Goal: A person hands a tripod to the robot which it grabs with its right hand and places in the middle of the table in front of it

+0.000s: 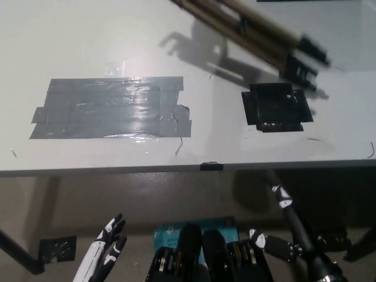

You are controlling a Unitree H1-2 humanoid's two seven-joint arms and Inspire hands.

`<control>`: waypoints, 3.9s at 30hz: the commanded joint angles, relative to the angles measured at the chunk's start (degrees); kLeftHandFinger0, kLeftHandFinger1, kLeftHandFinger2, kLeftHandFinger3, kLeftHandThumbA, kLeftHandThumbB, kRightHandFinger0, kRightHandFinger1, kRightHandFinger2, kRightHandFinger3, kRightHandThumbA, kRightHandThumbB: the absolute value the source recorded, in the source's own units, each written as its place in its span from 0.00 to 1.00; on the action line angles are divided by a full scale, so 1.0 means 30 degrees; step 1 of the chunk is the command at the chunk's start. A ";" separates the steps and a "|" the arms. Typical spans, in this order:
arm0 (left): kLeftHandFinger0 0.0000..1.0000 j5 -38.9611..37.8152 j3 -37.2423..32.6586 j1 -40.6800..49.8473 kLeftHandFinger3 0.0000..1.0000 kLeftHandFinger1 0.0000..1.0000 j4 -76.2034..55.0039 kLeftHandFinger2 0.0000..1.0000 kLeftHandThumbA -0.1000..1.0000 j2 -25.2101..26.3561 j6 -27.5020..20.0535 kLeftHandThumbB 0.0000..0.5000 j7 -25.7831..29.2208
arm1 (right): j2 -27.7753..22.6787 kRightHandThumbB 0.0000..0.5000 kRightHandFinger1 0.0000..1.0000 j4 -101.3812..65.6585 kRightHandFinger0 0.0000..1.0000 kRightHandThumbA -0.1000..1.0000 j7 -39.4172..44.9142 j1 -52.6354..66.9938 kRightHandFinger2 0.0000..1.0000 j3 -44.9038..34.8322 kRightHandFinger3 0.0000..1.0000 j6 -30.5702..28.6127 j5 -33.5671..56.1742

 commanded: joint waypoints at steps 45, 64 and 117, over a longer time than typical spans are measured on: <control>1.00 0.0512 -0.0083 -0.0470 1.00 1.00 -0.0725 1.00 0.95 0.0325 -0.0282 0.52 -0.0689 | -0.1786 1.00 1.00 0.9123 1.00 1.00 0.3824 -1.8143 1.00 0.0163 1.00 0.9046 -0.6926; 1.00 0.0757 -0.0273 -0.0944 1.00 1.00 -0.0852 1.00 0.93 0.0452 -0.0272 0.48 -0.0963 | -0.1449 0.36 0.47 1.5319 0.00 0.00 -0.8189 -1.9696 0.82 0.1189 1.00 0.3682 -0.8214; 1.00 0.0700 -0.0250 -0.1686 1.00 1.00 -0.0152 1.00 0.91 0.0326 -0.0623 0.47 -0.1284 | -0.5464 1.00 1.00 1.2427 1.00 0.77 1.2025 -1.8682 1.00 0.4846 1.00 0.5071 -0.4673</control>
